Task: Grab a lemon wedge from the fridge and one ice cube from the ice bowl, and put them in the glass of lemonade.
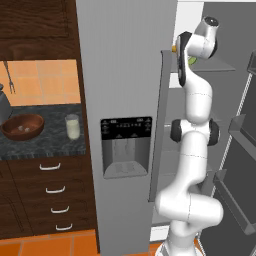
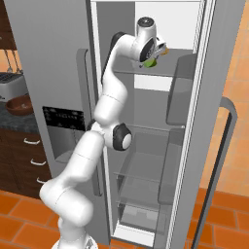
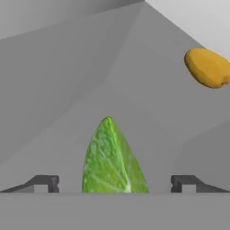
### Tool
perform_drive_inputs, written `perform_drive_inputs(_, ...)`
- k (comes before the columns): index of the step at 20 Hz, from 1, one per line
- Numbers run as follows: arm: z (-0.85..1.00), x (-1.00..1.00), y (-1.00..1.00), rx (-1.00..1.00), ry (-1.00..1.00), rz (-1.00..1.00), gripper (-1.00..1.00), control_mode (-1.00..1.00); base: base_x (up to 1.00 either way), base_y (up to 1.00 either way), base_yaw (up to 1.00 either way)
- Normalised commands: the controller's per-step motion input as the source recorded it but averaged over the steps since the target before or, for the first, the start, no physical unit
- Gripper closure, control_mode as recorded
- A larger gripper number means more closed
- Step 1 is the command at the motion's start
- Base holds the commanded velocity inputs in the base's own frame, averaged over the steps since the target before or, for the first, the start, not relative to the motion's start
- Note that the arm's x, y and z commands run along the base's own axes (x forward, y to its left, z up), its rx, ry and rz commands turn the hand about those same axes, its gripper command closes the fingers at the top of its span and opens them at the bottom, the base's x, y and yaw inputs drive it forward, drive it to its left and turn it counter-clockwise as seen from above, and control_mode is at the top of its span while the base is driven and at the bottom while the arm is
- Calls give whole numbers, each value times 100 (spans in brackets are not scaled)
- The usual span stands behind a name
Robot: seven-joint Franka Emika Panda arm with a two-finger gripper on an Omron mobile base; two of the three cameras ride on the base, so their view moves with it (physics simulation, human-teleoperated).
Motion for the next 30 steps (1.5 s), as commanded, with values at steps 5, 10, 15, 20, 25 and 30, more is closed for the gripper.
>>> perform_drive_inputs(5, 6, 5, -1, 1, 15, -5, -100, -100, 0, 0, 0)
perform_drive_inputs(10, -4, 0, -2, 7, 11, -2, -100, -100, 0, 0, 0)
perform_drive_inputs(15, -3, -1, 0, 7, 6, 0, -100, -100, 0, 0, 0)
perform_drive_inputs(20, -40, 0, 0, 5, 6, 0, -100, -100, 0, 0, 0)
perform_drive_inputs(25, -30, 3, 0, 1, 0, 0, -100, -100, 0, 0, 0)
perform_drive_inputs(30, -43, 45, -1, 0, -12, 0, -100, -100, 0, 0, 0)
